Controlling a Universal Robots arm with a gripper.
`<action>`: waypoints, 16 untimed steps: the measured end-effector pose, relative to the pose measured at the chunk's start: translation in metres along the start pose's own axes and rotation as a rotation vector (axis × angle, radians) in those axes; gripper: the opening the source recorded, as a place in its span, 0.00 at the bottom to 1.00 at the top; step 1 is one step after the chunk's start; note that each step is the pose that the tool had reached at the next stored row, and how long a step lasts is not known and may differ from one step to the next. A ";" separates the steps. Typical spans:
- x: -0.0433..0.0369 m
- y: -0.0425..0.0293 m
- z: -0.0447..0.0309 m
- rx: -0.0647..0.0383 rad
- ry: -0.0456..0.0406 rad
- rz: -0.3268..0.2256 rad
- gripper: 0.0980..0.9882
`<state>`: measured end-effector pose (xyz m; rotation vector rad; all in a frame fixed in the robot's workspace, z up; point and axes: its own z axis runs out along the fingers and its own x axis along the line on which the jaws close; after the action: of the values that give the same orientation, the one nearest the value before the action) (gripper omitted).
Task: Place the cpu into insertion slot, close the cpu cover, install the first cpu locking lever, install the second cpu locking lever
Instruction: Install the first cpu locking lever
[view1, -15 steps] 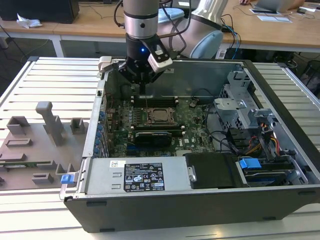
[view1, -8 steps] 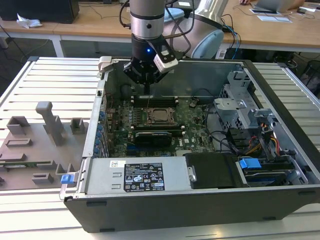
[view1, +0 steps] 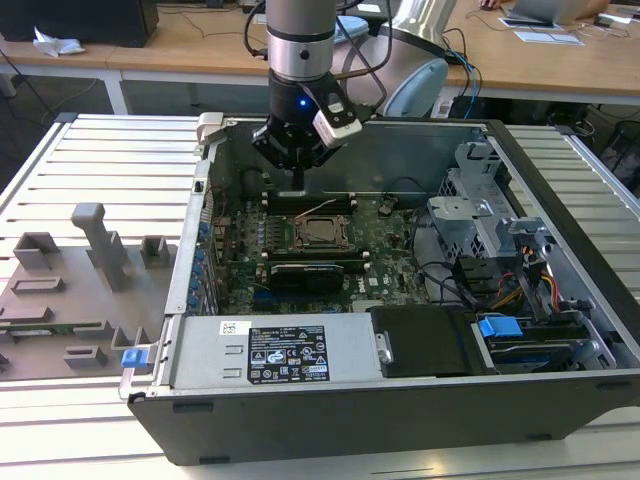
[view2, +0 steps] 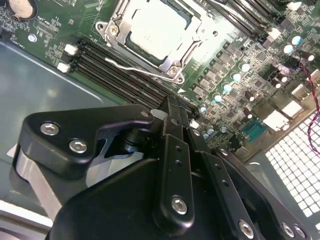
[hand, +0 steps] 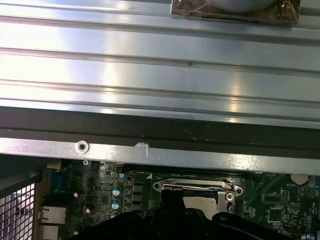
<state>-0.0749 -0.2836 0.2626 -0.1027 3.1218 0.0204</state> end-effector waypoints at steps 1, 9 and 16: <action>0.0000 0.0000 0.0010 0.000 0.0001 0.000 0.01; 0.0001 -0.0001 0.0092 0.000 0.0002 0.000 0.01; 0.0000 -0.0004 0.0284 0.000 0.0014 0.000 0.01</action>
<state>-0.0744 -0.2836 0.2342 -0.1030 3.1232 0.0204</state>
